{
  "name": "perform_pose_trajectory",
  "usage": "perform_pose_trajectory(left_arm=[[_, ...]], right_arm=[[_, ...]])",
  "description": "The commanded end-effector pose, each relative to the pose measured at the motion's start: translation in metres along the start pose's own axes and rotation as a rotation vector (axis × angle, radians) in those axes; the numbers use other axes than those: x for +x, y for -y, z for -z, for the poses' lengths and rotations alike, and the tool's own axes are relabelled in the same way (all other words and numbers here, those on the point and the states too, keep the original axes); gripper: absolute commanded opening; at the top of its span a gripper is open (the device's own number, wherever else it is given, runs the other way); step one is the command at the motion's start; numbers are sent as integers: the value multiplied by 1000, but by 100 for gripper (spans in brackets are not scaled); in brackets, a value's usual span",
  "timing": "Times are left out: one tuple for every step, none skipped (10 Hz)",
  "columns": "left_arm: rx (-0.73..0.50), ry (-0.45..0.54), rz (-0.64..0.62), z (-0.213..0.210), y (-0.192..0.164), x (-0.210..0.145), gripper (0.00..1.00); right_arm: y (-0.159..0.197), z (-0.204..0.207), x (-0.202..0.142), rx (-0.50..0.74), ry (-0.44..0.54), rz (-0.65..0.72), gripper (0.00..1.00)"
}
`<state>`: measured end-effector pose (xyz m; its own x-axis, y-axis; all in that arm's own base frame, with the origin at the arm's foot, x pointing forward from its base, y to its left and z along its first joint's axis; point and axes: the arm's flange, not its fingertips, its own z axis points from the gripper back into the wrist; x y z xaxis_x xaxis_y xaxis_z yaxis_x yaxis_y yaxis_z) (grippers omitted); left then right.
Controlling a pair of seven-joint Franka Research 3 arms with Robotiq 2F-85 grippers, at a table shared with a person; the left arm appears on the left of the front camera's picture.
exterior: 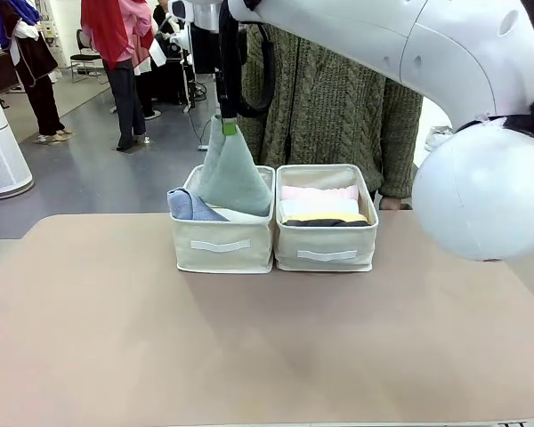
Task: Sort the towels based on their folding style.
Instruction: Pick up another triangle-folded towel from the table and place it in the left Fabric basket.
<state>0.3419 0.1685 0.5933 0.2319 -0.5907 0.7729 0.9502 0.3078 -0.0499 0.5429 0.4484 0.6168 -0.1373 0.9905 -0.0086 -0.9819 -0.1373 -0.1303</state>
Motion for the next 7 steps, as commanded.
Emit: perform_pose_trajectory(left_arm=[[15,15,23,2,1,-2,100],[15,15,23,2,1,-2,100],[15,15,23,2,1,-2,100],[15,15,23,2,1,-2,100],[15,15,23,2,1,-2,100],[15,15,23,2,1,-2,100],[15,15,23,2,1,-2,100]], right_arm=[[-7,12,-4,9,-39,12,9],[-4,13,-2,1,-14,4,9],[-1,12,-1,-57,25,7,9],[2,12,-2,-84,46,16,9],[7,15,-3,-91,56,23,9],[11,21,-3,-103,58,34,9],[17,25,-6,-127,58,57,9]])
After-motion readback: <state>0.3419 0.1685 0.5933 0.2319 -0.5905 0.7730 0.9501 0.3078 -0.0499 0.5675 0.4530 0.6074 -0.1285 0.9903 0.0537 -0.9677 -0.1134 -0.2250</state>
